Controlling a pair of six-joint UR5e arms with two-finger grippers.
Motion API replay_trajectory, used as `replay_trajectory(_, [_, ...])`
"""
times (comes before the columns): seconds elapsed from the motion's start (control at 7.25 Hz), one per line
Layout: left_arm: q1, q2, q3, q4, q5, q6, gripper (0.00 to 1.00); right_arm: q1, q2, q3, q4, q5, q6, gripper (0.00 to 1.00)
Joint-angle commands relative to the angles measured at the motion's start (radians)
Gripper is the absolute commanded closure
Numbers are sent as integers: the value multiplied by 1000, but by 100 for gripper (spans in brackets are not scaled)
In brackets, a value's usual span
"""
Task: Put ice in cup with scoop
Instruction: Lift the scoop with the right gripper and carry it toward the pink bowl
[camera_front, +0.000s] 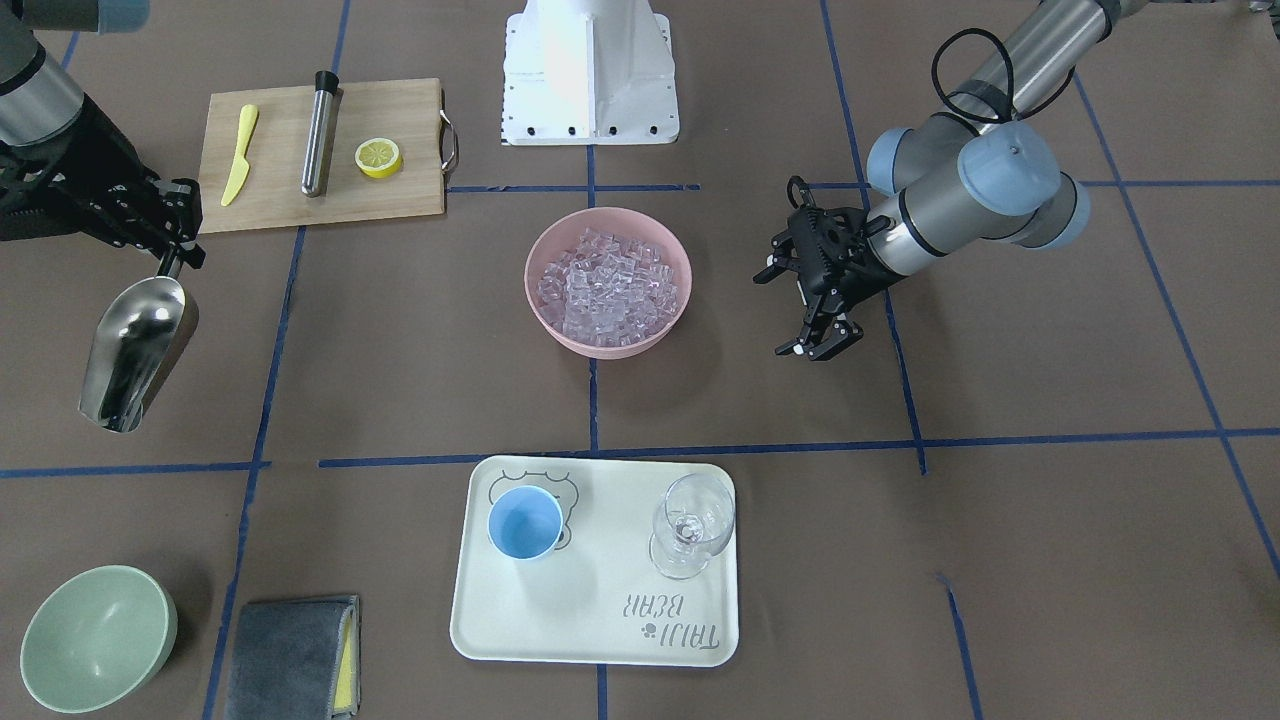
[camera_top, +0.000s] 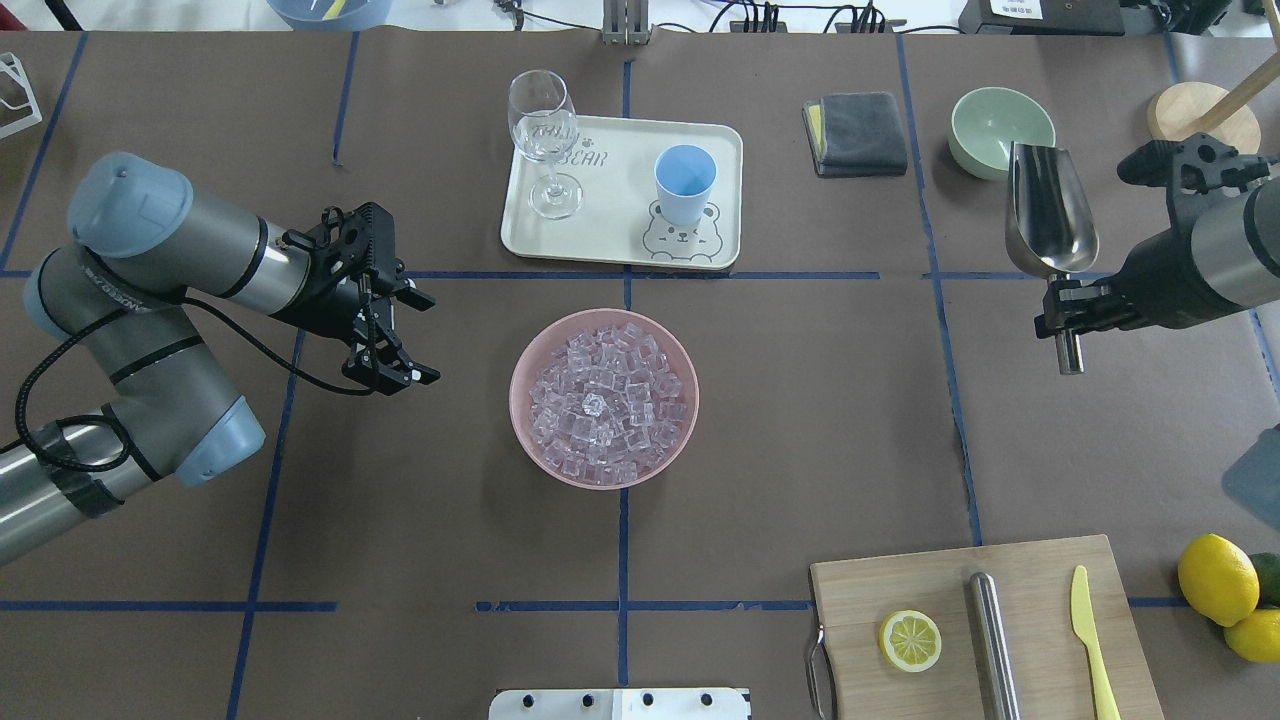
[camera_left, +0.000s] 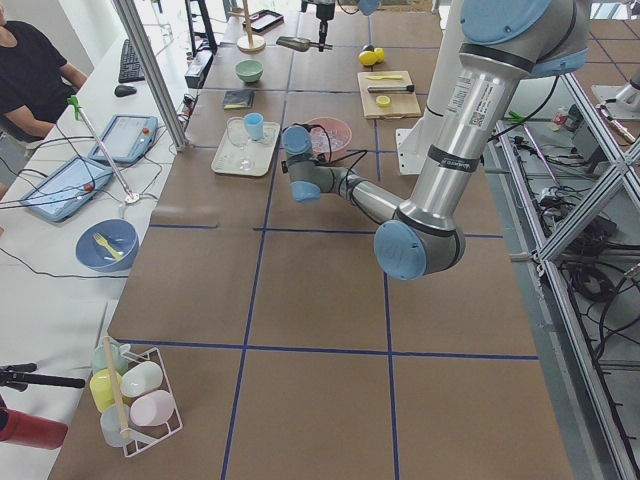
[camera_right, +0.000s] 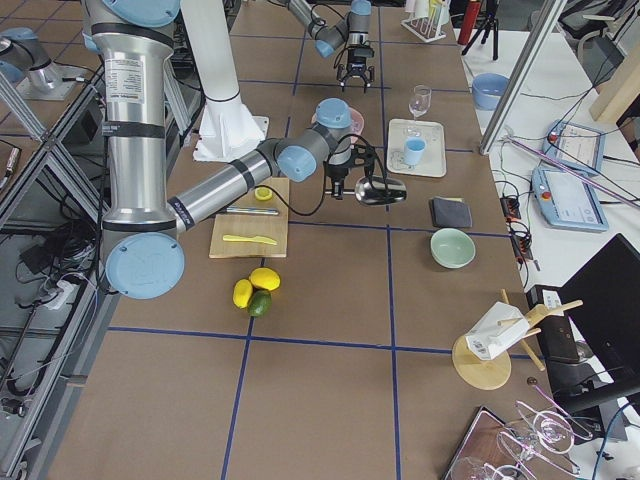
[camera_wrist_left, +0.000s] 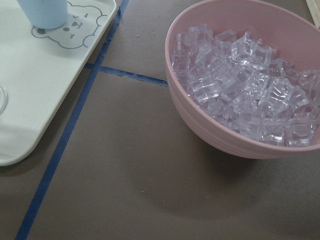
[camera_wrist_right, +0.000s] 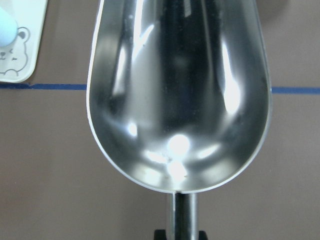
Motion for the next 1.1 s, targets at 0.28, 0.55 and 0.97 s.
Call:
replay_trajectory(0.28, [0, 0, 1, 3, 0, 0, 0, 1, 23, 24, -74, -139, -646, 100])
replay_trajectory(0.55, [0, 0, 0, 3, -1, -2, 0, -41, 104, 56, -235, -228, -734, 100])
replay_trajectory(0.97, [0, -3, 1, -3, -1, -2, 0, -159, 569, 58, -970, -576, -944, 100])
